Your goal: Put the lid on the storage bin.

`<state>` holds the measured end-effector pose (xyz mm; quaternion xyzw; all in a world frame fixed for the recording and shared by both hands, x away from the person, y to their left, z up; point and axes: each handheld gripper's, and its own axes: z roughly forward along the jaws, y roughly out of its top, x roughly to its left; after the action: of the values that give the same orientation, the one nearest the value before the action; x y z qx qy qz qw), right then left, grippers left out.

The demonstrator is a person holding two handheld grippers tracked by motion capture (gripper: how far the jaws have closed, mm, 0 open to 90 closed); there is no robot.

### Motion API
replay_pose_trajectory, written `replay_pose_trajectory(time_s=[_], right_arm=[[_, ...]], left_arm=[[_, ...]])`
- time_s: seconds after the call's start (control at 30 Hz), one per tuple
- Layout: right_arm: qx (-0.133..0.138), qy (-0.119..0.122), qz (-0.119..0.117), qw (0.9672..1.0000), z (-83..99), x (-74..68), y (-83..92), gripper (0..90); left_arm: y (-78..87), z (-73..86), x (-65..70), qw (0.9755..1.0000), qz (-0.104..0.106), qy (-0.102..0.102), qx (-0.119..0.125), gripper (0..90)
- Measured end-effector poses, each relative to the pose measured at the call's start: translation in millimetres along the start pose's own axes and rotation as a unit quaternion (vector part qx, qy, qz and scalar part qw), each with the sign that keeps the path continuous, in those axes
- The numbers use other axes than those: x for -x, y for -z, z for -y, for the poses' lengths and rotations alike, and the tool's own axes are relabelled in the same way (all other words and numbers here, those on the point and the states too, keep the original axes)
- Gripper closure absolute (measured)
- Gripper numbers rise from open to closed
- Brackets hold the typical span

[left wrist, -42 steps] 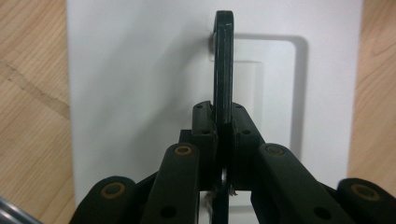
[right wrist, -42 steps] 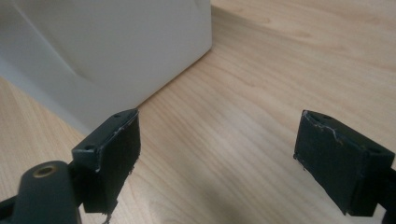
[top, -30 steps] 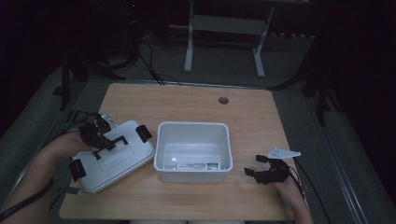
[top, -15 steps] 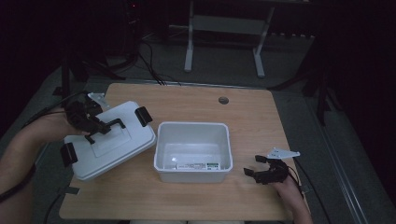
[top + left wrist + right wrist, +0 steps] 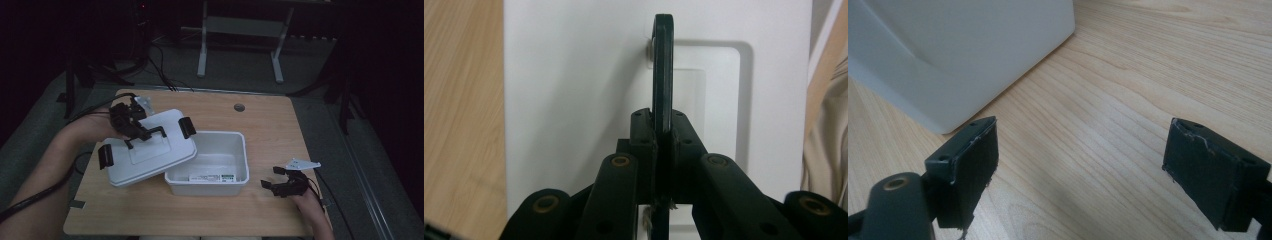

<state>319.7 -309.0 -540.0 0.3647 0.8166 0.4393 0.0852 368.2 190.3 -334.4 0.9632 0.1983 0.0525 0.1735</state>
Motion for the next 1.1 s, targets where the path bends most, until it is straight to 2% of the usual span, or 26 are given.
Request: replay_pose_trajectory(time_s=[0.03,0.2,0.4,0.5,0.67,0.9,1.1], right_arm=[[0.000,0.001,0.000,1.0000,0.0,0.0,-0.1,14.1],[-0.005,0.005,0.000,1.0000,0.2,-0.3,-1.0,14.2],[-0.004,0.004,-0.003,1.0000,0.0,-0.7,-0.6,14.1],[-0.002,0.002,-0.005,1.0000,0.1,-0.1,0.0,14.1],[0.001,0.002,-0.006,1.0000,0.6,0.3,1.1,14.1],[0.001,0.001,-0.010,0.9999,1.0,1.2,0.2,14.2],[-0.002,0.003,-0.013,0.9999,2.0,0.7,-1.1,14.1]], left_arm=[[-3.1,-8.8,1.7,0.9999,0.003,-0.010,0.001,83.7],[-12.1,-36.3,7.8,0.9993,0.013,-0.036,-0.001,83.7],[-23.4,-74.5,18.9,0.9973,0.024,-0.069,-0.002,83.6],[-29.4,-91.8,26.1,0.9951,0.033,-0.093,-0.006,83.7],[-41.7,-119.1,35.7,0.9918,0.041,-0.120,-0.014,83.7],[-59.3,-142.6,46.8,0.9878,0.055,-0.144,-0.025,83.6],[-70.2,-147.2,49.3,0.9863,0.065,-0.149,-0.031,83.6]])
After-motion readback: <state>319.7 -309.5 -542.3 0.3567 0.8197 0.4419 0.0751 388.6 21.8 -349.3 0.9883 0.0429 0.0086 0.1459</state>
